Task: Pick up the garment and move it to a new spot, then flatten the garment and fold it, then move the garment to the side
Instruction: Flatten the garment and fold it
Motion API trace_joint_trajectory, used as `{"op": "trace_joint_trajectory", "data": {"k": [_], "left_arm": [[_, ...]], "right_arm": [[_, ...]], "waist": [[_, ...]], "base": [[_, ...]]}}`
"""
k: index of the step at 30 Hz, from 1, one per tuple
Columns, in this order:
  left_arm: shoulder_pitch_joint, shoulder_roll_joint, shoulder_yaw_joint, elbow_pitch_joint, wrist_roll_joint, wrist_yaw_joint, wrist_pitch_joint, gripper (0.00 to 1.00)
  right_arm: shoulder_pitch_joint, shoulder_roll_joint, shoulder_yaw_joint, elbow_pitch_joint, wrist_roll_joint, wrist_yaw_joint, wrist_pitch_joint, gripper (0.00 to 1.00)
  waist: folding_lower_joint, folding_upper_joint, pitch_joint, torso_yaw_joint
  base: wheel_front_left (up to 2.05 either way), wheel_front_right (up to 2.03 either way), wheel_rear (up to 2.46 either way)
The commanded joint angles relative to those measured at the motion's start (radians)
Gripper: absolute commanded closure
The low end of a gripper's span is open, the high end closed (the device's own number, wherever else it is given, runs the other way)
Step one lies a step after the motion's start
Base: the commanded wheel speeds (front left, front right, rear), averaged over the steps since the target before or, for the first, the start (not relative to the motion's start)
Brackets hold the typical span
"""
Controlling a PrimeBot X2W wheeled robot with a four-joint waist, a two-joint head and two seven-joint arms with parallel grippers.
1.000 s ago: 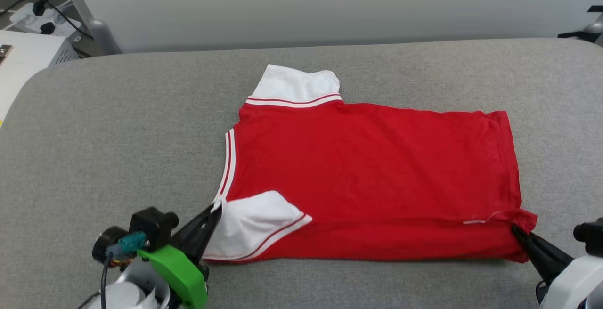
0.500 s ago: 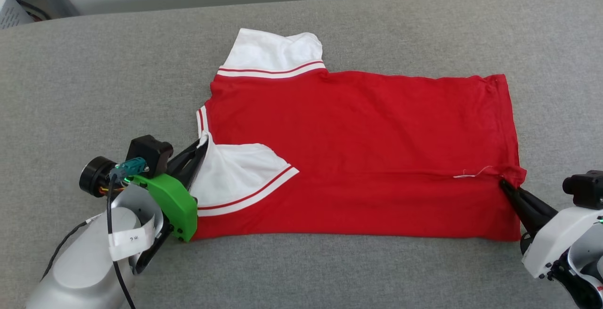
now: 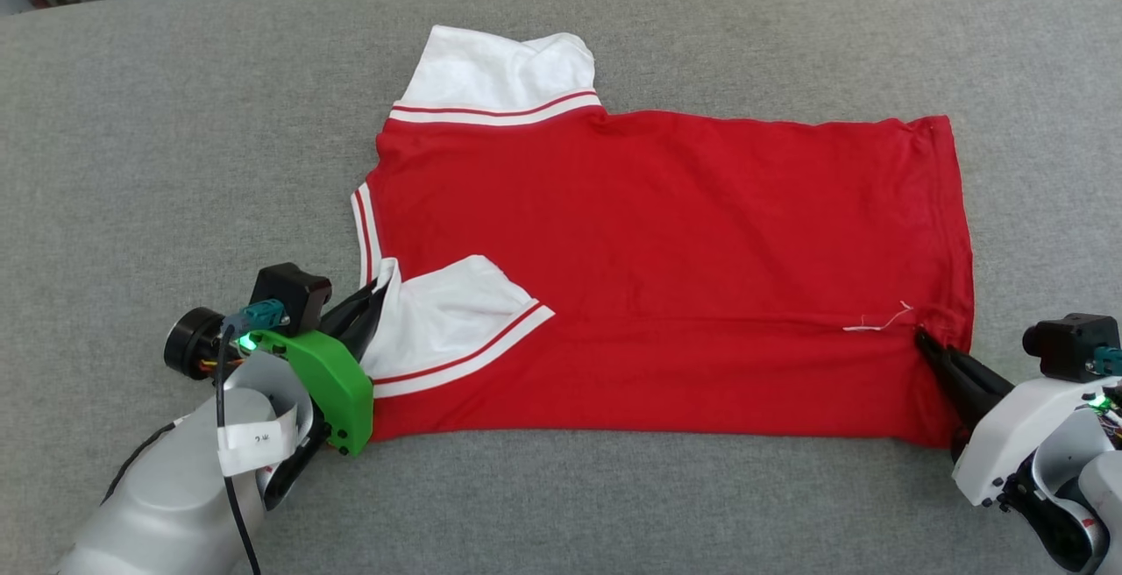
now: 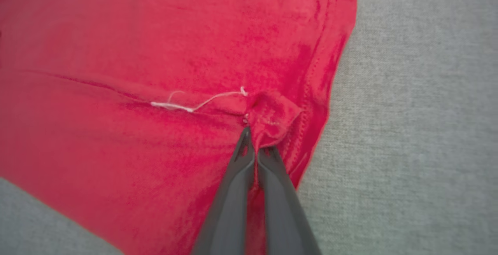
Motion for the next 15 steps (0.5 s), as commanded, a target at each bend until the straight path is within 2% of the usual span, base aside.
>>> {"op": "trace_joint_trajectory", "data": {"k": [1, 2, 3, 8, 15], "left_arm": [[-0.007, -0.008, -0.018, 0.020, -0.012, -0.003, 0.000, 0.52], [-0.013, -0.007, -0.021, 0.024, -0.013, -0.003, -0.004, 0.00], [-0.019, -0.005, -0.020, 0.027, -0.015, -0.003, -0.007, 0.00], [-0.039, 0.015, -0.021, 0.011, -0.018, -0.003, -0.013, 0.00], [-0.081, 0.090, -0.032, -0.057, -0.040, -0.003, 0.023, 0.00]], "right_arm": [[-0.014, -0.006, 0.006, 0.008, 0.014, -0.001, -0.017, 0.73], [-0.013, -0.009, 0.007, 0.006, 0.018, -0.001, -0.027, 0.30], [-0.009, -0.014, 0.008, 0.000, 0.022, -0.001, -0.037, 0.00], [0.020, -0.051, 0.000, -0.050, 0.018, -0.001, -0.079, 0.00], [0.089, -0.089, -0.085, -0.160, -0.011, -0.001, -0.090, 0.00]], "waist": [[-0.0001, 0.0000, -0.013, 0.007], [-0.0001, 0.0000, -0.021, 0.009], [-0.0001, 0.0000, -0.029, 0.012], [-0.0001, 0.0000, -0.073, 0.026], [-0.0001, 0.0000, -0.130, 0.037]], "base": [[0.00, 0.00, 0.00], [0.00, 0.00, 0.00], [0.00, 0.00, 0.00], [0.00, 0.00, 0.00], [0.00, 0.00, 0.00]]}}
